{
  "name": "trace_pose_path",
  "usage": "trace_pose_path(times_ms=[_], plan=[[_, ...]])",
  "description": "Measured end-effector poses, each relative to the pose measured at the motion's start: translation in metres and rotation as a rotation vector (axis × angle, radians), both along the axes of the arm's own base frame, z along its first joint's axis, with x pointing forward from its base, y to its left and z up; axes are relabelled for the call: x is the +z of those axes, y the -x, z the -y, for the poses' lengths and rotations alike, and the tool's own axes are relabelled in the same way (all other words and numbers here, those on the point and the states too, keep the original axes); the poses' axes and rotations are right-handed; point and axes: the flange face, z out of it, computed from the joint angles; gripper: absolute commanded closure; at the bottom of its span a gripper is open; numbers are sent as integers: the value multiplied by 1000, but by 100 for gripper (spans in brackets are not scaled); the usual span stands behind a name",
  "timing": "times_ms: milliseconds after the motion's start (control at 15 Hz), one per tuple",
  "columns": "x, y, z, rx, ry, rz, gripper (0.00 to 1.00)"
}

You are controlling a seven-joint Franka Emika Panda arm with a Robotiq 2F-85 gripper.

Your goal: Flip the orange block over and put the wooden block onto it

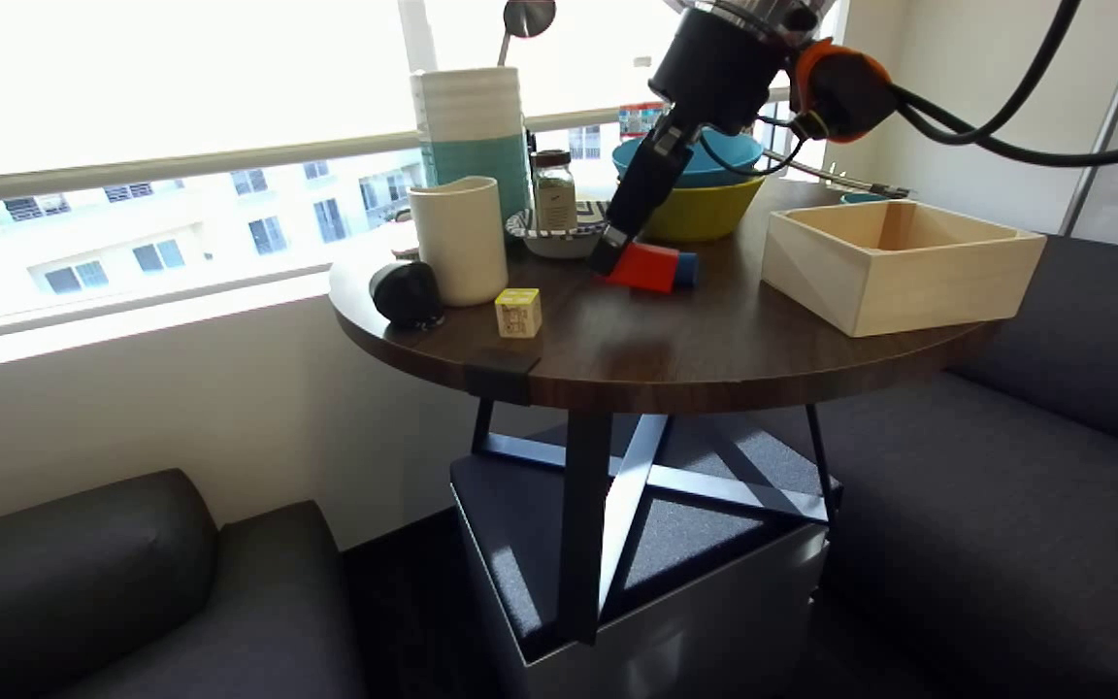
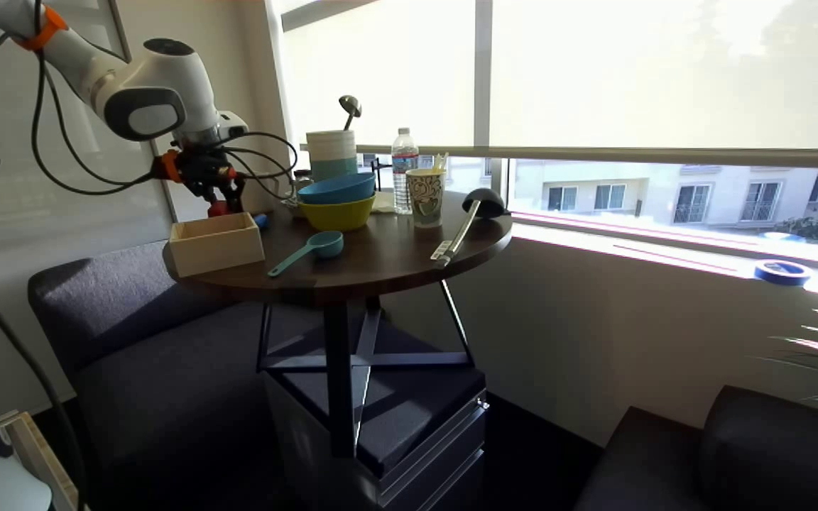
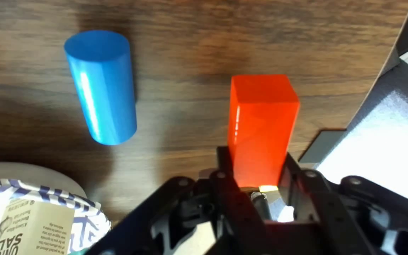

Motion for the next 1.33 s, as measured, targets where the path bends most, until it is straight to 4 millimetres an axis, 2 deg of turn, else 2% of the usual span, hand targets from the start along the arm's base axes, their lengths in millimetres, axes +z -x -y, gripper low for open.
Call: trace_pose_path(times_ms=[333, 600, 867, 1067, 1133, 1333], plan=[[9, 4, -11, -15, -122, 117, 92], [4, 12, -16, -16, -182, 142, 92], [-27, 20, 0, -6, -74, 80, 92], [-28, 20, 1, -3, -2, 71, 92], [-27, 20, 0, -1, 13, 70, 45], [-24, 20, -4, 12, 43, 71, 28]])
